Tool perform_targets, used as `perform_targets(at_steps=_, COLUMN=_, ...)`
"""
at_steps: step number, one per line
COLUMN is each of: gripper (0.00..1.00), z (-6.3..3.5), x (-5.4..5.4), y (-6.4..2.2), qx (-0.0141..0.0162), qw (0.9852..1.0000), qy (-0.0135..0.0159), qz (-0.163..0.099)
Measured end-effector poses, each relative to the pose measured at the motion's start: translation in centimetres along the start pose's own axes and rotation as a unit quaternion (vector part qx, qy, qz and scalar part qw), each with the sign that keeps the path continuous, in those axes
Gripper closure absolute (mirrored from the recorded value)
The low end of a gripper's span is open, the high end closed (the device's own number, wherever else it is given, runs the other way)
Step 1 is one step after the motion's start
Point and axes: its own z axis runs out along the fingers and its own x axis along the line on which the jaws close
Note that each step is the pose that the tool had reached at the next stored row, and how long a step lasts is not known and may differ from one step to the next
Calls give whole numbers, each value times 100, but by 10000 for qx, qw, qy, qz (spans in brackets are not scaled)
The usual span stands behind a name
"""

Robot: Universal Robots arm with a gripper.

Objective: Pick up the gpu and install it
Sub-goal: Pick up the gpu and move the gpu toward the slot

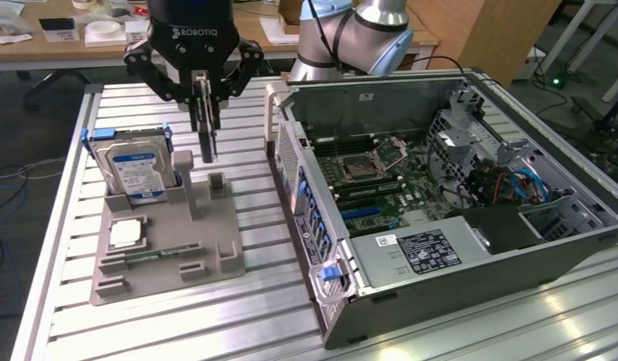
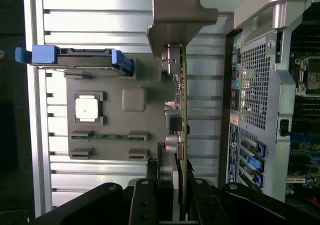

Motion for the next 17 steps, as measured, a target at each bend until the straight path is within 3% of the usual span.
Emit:
perform_targets(at_steps=7, gripper=72, z=0, x=-65, y=0, qx=0, qw=10000, qy=0, qz=0)
perform_targets(at_steps=17, gripper=72, z=-3, x=-381, y=0, qx=0, qw=10000, qy=0, qz=0)
